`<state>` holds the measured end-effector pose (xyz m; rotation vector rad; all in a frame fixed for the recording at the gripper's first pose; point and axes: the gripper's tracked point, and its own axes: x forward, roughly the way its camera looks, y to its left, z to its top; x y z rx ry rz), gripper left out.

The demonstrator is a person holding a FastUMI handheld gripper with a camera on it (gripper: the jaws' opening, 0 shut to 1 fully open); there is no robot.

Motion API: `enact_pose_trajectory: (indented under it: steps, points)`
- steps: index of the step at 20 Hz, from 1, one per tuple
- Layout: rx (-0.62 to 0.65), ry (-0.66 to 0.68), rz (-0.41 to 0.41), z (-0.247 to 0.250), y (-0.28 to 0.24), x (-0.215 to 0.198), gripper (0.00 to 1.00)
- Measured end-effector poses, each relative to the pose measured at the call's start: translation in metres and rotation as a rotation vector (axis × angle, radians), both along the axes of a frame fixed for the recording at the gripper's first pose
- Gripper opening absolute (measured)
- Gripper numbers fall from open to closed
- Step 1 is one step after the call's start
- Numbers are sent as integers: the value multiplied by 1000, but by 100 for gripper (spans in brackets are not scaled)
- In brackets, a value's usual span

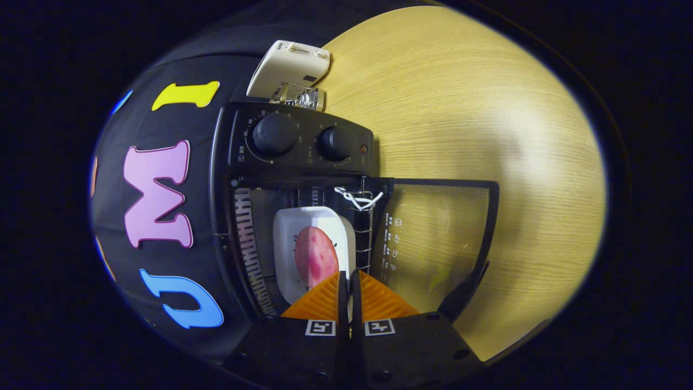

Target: Open the toaster oven, put the food inside, and close the toaster oven door.

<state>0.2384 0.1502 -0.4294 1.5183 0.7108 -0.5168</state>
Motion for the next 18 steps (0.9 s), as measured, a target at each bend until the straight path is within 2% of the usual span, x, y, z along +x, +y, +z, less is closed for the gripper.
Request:
enact_pose_trajectory:
  steps: [10,12,14,15,16,17,18]
  points:
    - [6,-21,-51,-5,14,28,5]
    - [54,-33,-47,-4,18,27,11]
    - [75,-55,-51,4,17,23,21]
    - [65,-59,-37,7,18,21,38]
    - [56,-45,-20,9,18,16,47]
    - [51,-31,-5,9,19,10,63]
    - [59,-15,21,11,21,5,70]
